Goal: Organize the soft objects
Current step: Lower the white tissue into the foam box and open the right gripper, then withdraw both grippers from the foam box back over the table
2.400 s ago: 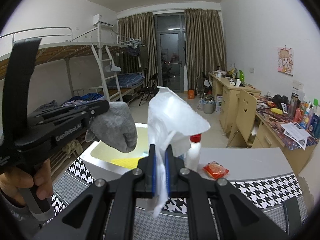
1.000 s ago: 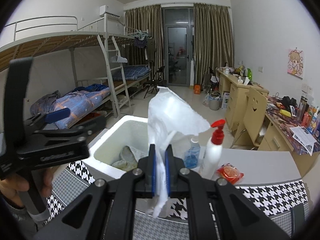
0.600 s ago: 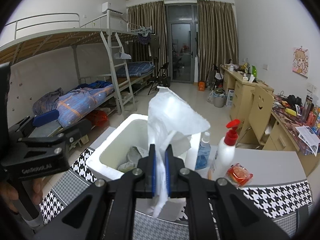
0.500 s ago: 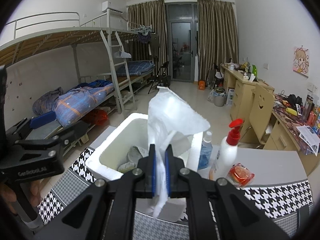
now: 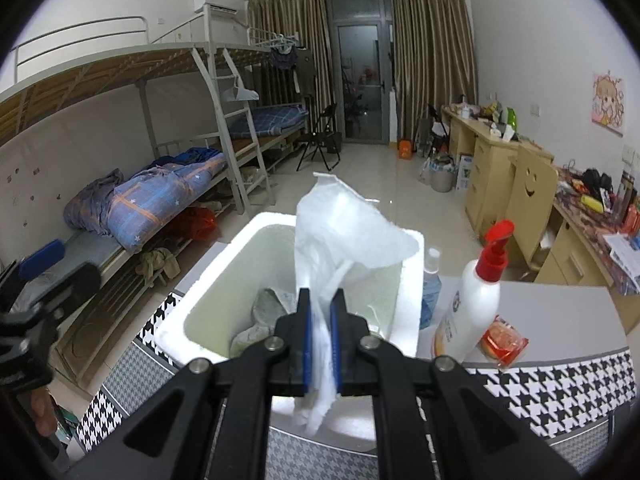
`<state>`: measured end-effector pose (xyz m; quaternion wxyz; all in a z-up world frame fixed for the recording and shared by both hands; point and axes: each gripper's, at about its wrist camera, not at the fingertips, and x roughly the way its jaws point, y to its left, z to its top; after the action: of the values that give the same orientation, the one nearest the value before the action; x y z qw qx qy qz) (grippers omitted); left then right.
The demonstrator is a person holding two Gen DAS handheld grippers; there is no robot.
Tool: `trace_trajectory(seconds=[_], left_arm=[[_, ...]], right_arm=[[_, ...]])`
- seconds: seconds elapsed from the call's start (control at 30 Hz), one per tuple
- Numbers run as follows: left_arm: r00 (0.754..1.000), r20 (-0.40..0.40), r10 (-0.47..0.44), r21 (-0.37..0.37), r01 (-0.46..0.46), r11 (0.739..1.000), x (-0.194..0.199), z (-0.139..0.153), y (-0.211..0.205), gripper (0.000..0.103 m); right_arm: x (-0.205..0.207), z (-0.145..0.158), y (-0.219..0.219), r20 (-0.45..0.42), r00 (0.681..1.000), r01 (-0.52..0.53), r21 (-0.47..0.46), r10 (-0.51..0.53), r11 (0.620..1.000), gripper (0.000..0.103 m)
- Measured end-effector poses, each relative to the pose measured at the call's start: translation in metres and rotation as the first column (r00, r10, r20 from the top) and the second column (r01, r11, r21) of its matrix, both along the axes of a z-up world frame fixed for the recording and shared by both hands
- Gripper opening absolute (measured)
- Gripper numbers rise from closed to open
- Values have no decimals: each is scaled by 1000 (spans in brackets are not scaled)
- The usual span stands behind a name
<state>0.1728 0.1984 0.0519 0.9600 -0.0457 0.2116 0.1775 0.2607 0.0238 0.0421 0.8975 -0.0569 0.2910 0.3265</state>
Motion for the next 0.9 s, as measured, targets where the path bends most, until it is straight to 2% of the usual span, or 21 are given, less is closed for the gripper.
trace_trajectory(seconds=[0.13,0.23,0.4,0.57,0.7,0.77,0.9], left_arm=[[1000,-3,7,4,-7,1000,-2,-2,3,102],[1000,-1,4,-1,-4,1000,-3,-2,3,102],[1000,-5,-2,-1,2,1000,-5,-3,4,102],[1000,-1,-9,1,9,1000,-11,-1,1,102],[1000,4,-17,4,17,1000,-16,3,-7,102],[1000,10,-23,2,23,1000,-20,5,-11,102],[999,16,-34,-3,34,999,-30,6,-19,102]], right_arm=[[1,-6,4,-3,1000,-5,-27,5,1000,44],[0,-7,3,0,1000,0,-29,0,1000,54],[-3,-5,1,-8,1000,0,-33,0,999,56],[-11,2,-5,17,1000,-5,-26,5,1000,67],[-18,9,-12,33,999,-7,-8,7,1000,69],[-21,11,-16,36,999,-9,1,9,1000,74],[-31,12,-25,50,999,-3,12,2,1000,79]])
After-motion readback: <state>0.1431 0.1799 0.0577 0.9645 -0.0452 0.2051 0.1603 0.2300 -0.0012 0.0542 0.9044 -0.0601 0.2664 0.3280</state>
